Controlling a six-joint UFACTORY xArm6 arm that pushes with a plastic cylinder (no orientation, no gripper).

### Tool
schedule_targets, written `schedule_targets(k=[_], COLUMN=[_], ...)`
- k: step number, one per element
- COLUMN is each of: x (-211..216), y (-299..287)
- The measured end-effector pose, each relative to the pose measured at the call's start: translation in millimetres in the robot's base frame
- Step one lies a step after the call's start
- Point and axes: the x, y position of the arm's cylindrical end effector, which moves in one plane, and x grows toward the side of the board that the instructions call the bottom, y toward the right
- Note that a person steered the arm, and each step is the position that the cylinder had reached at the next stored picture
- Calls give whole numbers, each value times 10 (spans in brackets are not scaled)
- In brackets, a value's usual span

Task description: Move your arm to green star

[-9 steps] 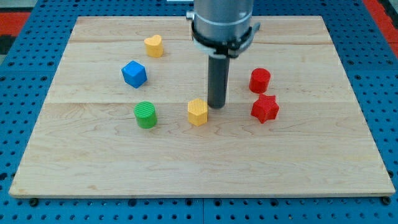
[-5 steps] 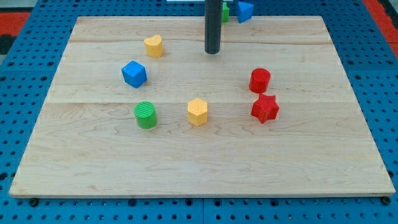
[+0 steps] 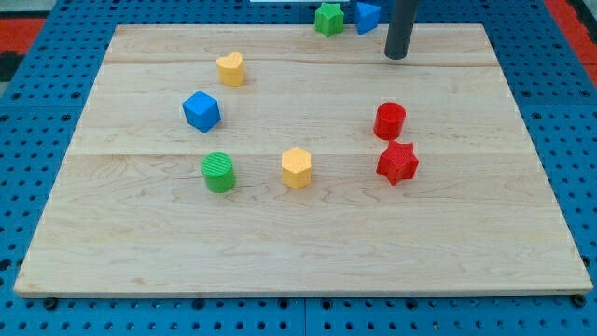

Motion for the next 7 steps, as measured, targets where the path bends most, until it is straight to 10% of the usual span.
schedule_targets(k=[3, 7], x=[-684, -206], y=[58, -116])
